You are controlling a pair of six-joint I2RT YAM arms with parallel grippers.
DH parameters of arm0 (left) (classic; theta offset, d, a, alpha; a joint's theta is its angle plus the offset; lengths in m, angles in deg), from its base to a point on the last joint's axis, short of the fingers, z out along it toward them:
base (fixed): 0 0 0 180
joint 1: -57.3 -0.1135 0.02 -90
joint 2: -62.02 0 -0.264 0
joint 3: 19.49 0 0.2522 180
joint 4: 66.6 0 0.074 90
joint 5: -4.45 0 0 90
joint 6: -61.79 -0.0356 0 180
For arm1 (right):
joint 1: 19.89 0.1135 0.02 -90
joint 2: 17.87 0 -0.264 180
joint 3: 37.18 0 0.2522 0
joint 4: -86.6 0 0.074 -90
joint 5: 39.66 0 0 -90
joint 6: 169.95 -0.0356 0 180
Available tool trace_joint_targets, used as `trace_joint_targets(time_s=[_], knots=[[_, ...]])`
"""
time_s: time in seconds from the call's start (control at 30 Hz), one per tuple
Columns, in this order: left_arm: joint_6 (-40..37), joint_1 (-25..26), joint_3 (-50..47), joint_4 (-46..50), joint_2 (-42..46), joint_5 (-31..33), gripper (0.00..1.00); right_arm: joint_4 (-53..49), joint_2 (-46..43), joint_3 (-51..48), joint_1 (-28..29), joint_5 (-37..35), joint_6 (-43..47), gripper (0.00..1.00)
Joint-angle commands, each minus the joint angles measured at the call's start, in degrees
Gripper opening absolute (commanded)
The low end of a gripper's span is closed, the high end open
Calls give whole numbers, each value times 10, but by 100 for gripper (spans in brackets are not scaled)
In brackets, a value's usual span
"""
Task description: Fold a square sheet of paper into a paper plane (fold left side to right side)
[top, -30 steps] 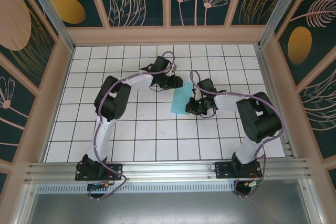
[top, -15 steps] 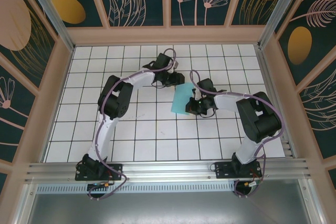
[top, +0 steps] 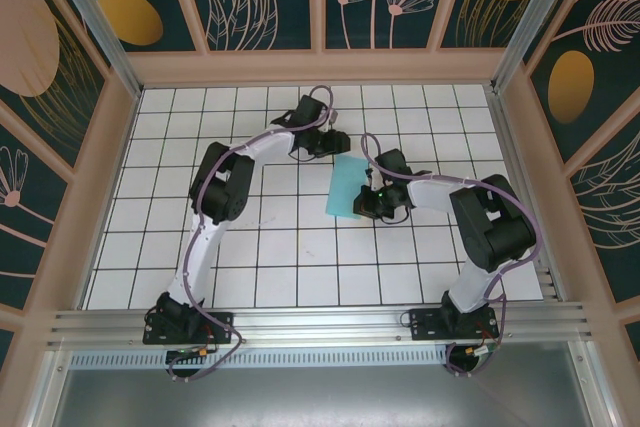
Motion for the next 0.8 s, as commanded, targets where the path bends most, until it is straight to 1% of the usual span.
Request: trace_joint_targets(time_s=[0.0, 0.17, 0.23, 0.3, 0.4, 0.5, 0.6, 0.67, 0.7, 0.77], knots=[[-18, -27, -23, 13, 36, 27, 51, -75, 33, -3, 3, -55, 25, 9], [-41, -40, -138, -16, 152, 44, 51, -94, 29, 7, -3, -62, 42, 9], [-36, -39, -206, -42, 201, 30, 50, -82, 25, 6, -4, -49, 43, 10], [-15, -37, -276, -81, 245, 6, 48, -62, 21, 6, -4, -28, 37, 10], [14, -23, -371, -142, 298, -24, 47, -47, 22, 14, -2, -7, 31, 10], [27, 3, -417, -157, 323, -30, 46, -50, 22, 23, -1, -4, 33, 10], [41, 23, -454, -170, 349, -10, 47, -46, 4, 27, -4, 7, 37, 13], [53, 25, -481, -184, 370, -1, 48, -37, -21, 26, -10, 20, 34, 15], [54, 25, -491, -187, 378, 2, 48, -33, -35, 23, -17, 27, 32, 16], [50, 25, -500, -175, 387, 11, 48, -26, -62, 16, -35, 42, 32, 24]])
